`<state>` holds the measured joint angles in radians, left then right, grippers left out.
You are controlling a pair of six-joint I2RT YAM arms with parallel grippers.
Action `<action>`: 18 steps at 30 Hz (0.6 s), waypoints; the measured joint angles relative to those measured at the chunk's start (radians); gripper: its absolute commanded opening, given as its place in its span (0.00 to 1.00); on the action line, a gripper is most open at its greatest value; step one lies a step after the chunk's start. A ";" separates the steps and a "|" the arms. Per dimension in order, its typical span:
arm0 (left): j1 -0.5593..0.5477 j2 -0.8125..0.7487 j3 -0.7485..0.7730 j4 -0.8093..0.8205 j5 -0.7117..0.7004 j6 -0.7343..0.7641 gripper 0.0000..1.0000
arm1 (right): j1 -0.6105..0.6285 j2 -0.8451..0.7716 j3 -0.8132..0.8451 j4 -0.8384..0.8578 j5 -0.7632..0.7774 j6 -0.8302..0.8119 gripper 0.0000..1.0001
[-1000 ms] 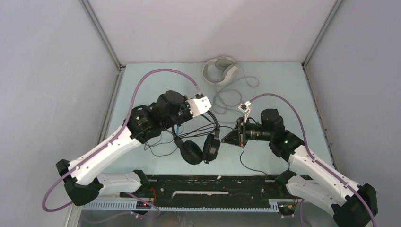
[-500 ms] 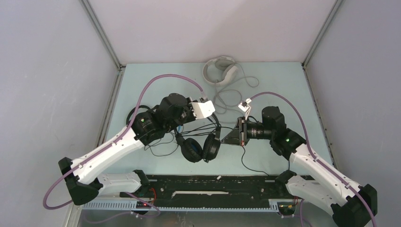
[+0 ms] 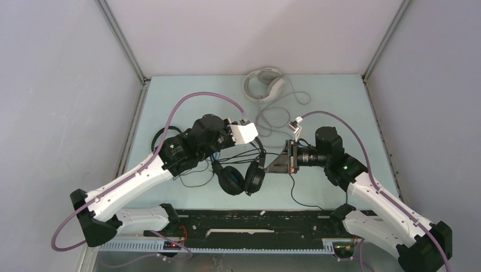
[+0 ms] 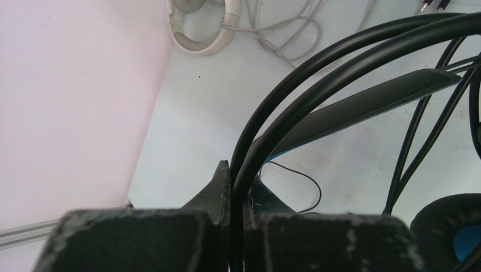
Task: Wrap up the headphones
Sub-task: Wrap the headphones cable around the headphones.
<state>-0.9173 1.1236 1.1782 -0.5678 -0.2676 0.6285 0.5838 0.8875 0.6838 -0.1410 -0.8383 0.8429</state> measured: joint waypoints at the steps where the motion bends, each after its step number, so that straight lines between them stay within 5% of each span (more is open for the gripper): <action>1: 0.000 -0.002 -0.004 0.004 -0.002 0.000 0.00 | 0.000 0.000 0.000 0.002 0.000 0.011 0.01; 18: -0.001 -0.074 -0.085 0.093 -0.029 0.002 0.00 | -0.051 0.058 0.000 0.174 -0.015 0.171 0.00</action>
<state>-0.9180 1.0496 1.0935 -0.4744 -0.2970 0.6308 0.5323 0.9451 0.6838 0.0330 -0.8536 1.0142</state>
